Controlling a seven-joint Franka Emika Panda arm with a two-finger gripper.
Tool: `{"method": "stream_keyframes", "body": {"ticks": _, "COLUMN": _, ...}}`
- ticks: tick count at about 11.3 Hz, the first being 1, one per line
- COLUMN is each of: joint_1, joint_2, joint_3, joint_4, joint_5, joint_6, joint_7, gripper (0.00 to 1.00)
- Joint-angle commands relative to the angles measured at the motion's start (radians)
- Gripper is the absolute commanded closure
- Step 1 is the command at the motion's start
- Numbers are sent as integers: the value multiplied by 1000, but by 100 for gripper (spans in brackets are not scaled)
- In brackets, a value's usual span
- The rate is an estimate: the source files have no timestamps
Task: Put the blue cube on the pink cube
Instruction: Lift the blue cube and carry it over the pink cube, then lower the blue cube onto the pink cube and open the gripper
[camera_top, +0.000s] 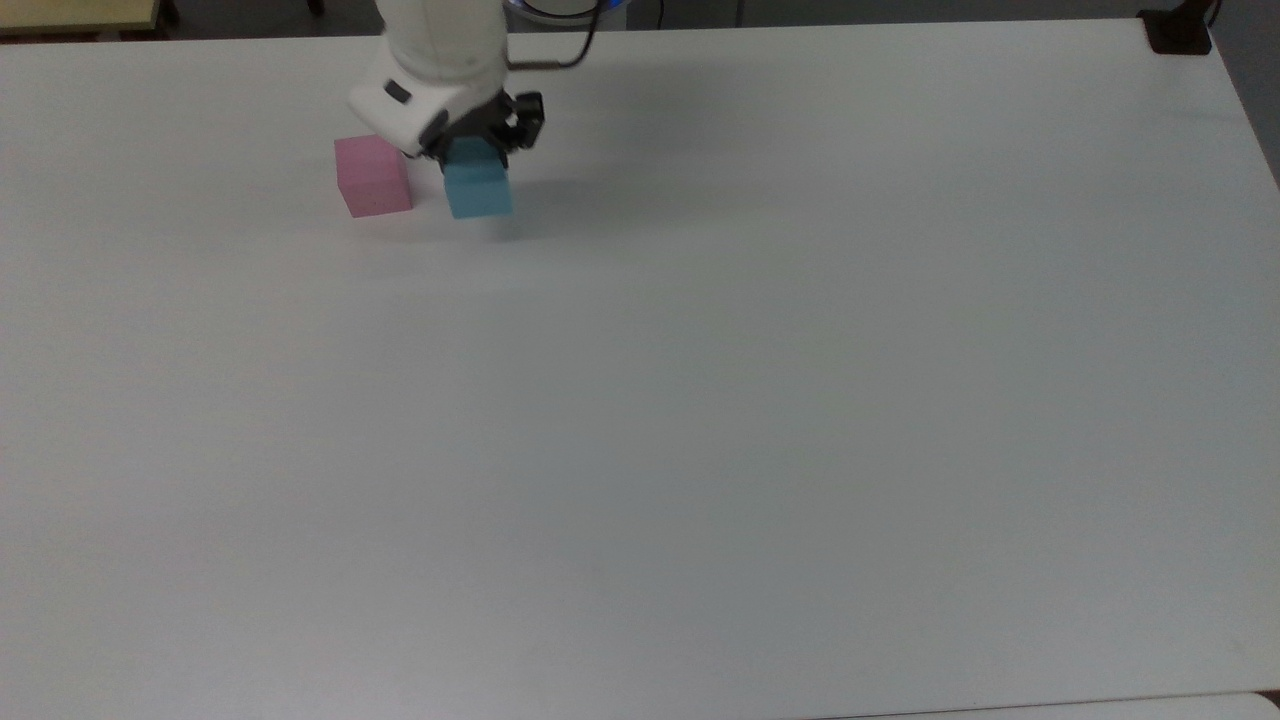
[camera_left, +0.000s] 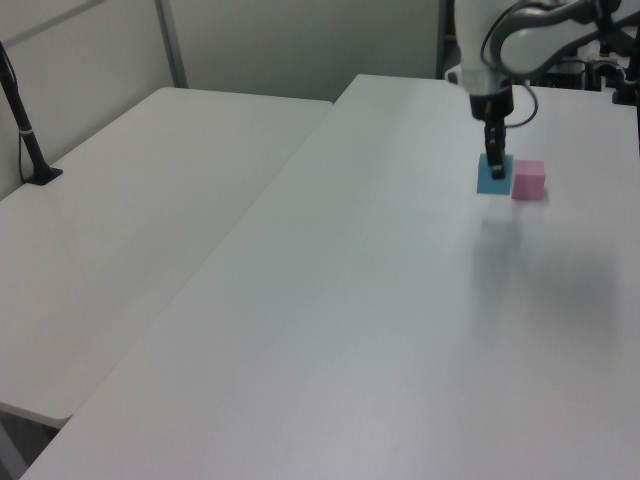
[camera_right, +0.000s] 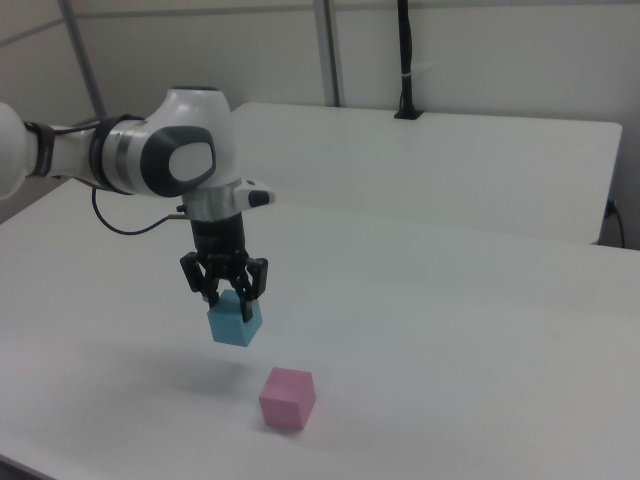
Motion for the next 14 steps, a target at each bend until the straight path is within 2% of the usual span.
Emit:
{"method": "stream_keyframes", "body": {"ticks": 1, "joint_1": -52, "joint_2": -41, "joint_3": -10, "joint_4": -20, "joint_5": -19, "joint_6": -27, "joint_7": -123, "gripper": 52}}
{"method": "stream_keyframes", "body": {"ticks": 5, "joint_1": -132, "joint_2": -40, "joint_3": -13, "joint_4": -46, "joint_5": -123, "joint_6": -25, "joint_7": -159, "gripper": 51}}
{"method": "stream_keyframes", "body": {"ticks": 10, "joint_1": -169, "joint_2": -40, "joint_3": -16, "joint_4": -72, "joint_5": -142, "joint_6": -17, "joint_7": -176, "gripper": 45}}
{"method": "stream_keyframes", "body": {"ticks": 14, "joint_1": -171, "joint_2": -32, "joint_3": -19, "joint_4": -73, "joint_5": -144, "joint_6": -16, "joint_7": -166, "gripper": 27}}
